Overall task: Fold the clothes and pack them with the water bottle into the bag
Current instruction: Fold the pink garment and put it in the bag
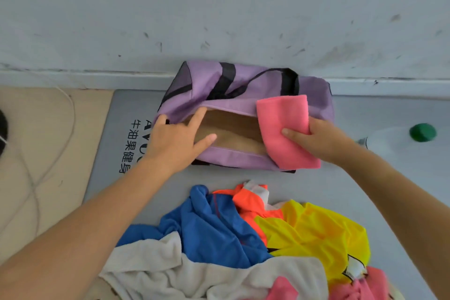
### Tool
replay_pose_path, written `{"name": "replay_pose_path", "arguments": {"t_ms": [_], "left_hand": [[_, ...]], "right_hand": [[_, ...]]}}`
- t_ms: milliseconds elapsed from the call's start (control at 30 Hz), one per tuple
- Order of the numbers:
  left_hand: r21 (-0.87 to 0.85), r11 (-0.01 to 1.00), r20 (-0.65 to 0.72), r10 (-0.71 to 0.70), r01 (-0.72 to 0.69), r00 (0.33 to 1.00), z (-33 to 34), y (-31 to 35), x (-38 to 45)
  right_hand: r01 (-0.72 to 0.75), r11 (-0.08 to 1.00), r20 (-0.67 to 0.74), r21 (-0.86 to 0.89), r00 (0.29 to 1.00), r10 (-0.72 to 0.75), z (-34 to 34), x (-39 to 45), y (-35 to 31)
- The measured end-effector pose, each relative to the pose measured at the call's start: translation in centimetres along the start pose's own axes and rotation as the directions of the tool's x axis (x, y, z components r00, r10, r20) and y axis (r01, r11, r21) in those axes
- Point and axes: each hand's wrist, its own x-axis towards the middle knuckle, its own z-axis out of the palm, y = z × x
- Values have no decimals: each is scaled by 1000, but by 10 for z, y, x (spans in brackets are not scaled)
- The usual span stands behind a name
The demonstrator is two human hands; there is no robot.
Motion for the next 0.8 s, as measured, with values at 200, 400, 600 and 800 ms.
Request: {"name": "replay_pose_path", "arguments": {"t_ms": [200,400,600,800], "left_hand": [[-231,969,-54,-104,89,993,-83,-8,-2],[-178,982,92,-55,70,994,-83,9,-10],[-42,999,83,-8,12,997,-55,15,-13],[-210,978,124,11,15,992,-29,29,-15]], "right_hand": [[56,997,9,-49,998,-56,-71,-33,-37],[101,958,-151,-270,978,-145,-55,-32,-31],[161,941,-177,-297,959,-220,-30,-23,-6],[164,904,42,-394,986,-161,-16,-7,-6]]}}
